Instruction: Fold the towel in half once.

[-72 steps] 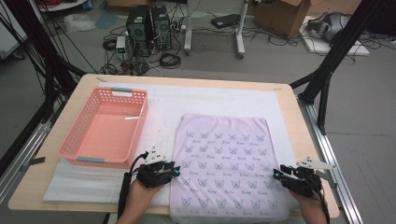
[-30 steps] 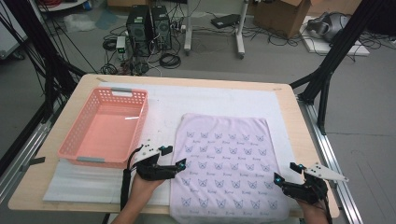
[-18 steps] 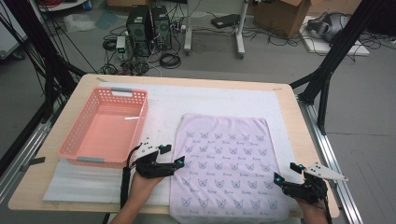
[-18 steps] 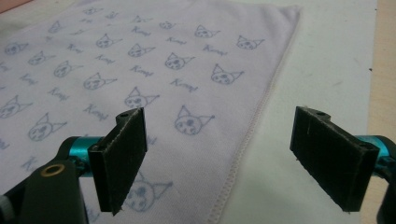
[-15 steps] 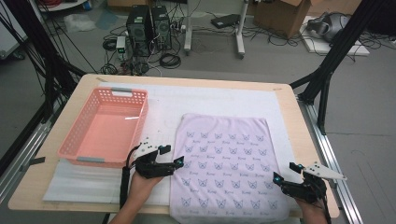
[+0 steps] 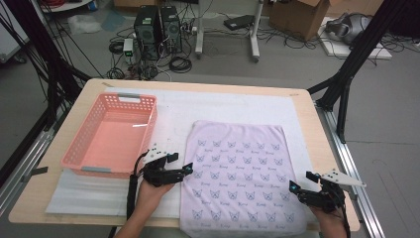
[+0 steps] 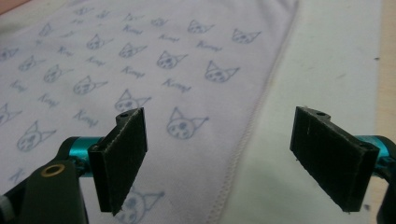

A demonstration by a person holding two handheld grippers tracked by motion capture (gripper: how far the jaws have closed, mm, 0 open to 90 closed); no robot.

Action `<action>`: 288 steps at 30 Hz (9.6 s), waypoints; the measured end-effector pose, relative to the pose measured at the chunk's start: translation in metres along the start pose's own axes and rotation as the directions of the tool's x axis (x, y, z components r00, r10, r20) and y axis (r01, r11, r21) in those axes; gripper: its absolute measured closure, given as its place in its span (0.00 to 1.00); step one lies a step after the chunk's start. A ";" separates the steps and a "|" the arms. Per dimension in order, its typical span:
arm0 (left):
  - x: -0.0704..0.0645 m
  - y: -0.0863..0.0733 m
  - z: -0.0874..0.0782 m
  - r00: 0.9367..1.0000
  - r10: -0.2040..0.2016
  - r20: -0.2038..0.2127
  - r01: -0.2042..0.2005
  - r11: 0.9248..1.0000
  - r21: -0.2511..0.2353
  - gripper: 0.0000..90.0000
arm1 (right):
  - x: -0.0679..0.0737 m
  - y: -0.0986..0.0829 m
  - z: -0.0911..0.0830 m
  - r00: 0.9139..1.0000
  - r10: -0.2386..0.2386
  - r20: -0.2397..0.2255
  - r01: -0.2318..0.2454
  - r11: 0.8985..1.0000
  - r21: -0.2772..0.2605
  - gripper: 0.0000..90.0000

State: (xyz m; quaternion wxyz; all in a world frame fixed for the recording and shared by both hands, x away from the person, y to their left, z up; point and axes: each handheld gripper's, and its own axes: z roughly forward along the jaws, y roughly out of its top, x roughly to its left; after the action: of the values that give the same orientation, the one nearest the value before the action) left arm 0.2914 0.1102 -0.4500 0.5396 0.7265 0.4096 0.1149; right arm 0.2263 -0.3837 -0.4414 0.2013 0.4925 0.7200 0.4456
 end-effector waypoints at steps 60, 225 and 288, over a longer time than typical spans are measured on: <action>0.033 0.043 0.078 0.983 0.053 -0.177 -0.016 0.979 0.202 0.97 | -0.023 0.072 0.104 0.991 -0.010 0.134 -0.024 0.967 0.255 0.93; -0.018 -0.006 0.005 0.996 0.072 -0.043 -0.062 0.975 0.214 0.44 | 0.016 0.004 0.024 0.994 -0.044 0.102 0.026 0.985 0.172 0.56; 0.023 0.035 0.045 0.999 -0.007 -0.037 0.015 0.977 0.212 0.69 | -0.010 0.071 0.104 1.000 -0.002 0.001 0.002 0.970 0.244 0.74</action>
State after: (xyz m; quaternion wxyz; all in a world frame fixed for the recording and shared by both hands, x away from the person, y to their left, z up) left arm 0.3500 0.0924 -0.4429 0.4523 0.7755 0.4331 0.0807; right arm 0.3441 -0.3375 -0.4378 0.1400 0.5129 0.7698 0.3532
